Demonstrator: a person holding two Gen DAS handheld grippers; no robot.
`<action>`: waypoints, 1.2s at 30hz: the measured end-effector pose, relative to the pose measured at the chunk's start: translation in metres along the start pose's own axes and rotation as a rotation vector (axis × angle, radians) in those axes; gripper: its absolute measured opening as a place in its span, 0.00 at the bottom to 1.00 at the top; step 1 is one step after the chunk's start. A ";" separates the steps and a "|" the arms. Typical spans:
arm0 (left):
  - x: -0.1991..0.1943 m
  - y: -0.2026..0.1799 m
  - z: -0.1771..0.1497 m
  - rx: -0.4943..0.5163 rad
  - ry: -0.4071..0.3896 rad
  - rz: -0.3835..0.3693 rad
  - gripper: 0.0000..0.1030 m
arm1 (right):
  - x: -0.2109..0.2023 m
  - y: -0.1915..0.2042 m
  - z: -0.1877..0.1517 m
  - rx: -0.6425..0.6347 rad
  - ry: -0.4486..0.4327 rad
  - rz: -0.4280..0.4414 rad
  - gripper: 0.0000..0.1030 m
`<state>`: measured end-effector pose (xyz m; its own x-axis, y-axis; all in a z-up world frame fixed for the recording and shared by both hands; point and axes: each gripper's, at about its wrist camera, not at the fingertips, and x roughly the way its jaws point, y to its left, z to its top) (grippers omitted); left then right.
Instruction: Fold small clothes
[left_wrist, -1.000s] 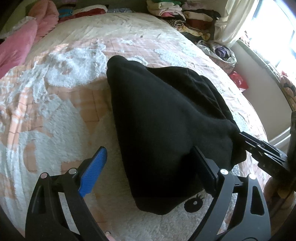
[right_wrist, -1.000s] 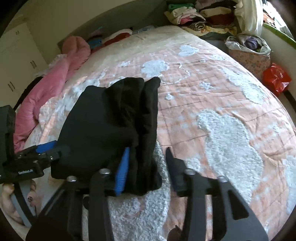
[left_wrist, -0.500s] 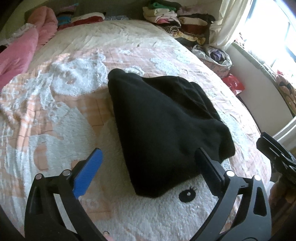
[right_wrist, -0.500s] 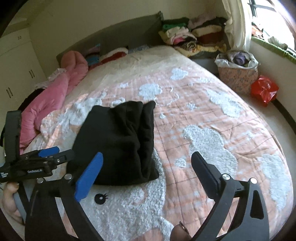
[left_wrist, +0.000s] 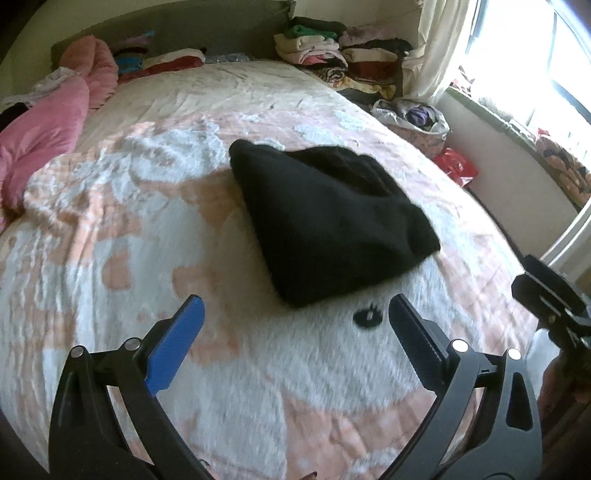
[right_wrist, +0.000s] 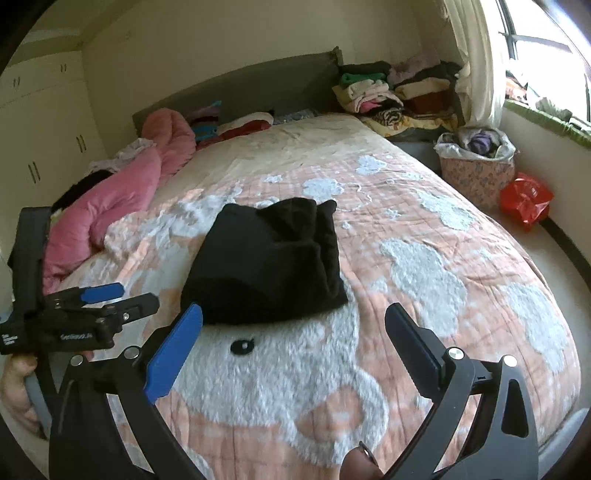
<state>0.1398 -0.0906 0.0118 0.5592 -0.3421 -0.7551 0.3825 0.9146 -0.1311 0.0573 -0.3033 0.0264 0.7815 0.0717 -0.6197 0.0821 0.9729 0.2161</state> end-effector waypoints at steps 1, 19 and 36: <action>-0.003 0.000 -0.008 0.000 -0.004 0.005 0.91 | -0.001 0.002 -0.006 -0.003 0.000 -0.007 0.96; -0.009 0.028 -0.074 -0.070 0.002 0.002 0.91 | 0.000 0.021 -0.070 0.025 0.029 -0.094 0.96; -0.012 0.028 -0.075 -0.061 0.009 0.038 0.91 | -0.003 0.024 -0.068 0.018 0.028 -0.096 0.96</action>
<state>0.0886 -0.0445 -0.0309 0.5654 -0.3054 -0.7662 0.3159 0.9383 -0.1409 0.0148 -0.2653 -0.0182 0.7523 -0.0153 -0.6587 0.1669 0.9715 0.1681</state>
